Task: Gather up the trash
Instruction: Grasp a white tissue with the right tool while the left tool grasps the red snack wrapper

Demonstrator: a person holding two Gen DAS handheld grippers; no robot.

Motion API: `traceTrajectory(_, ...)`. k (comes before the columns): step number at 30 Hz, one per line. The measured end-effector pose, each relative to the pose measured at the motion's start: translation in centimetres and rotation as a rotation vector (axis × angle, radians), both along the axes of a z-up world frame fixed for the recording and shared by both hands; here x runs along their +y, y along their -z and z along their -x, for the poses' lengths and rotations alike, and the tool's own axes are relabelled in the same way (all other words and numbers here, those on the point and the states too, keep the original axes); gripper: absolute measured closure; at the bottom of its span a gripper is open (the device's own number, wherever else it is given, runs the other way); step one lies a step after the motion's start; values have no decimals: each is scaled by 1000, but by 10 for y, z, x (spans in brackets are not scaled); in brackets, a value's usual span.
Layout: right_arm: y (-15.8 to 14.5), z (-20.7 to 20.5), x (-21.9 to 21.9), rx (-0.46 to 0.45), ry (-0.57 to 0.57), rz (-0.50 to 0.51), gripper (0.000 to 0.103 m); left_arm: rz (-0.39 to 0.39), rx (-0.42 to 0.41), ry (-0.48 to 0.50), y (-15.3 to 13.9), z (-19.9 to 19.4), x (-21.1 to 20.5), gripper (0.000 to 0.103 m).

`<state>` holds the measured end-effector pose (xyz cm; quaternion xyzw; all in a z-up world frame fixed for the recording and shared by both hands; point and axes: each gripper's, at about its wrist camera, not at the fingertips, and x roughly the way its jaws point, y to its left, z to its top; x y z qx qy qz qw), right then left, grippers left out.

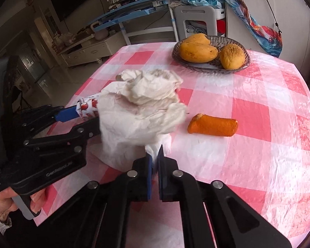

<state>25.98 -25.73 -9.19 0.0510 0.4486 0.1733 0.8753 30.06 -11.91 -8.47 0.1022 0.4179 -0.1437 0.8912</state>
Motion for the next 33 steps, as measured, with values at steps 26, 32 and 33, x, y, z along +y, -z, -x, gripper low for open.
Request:
traceTrajectory(26, -17, 113, -33, 72, 86, -183, 98, 125, 54, -149, -12, 161, 68, 92)
traceTrajectory(32, -8, 114, -33, 90, 113, -176, 95, 124, 48, -142, -12, 167, 71, 86)
traceTrajectory(33, -7, 113, -32, 90, 115, -177, 92, 125, 46, -140, -12, 167, 71, 83)
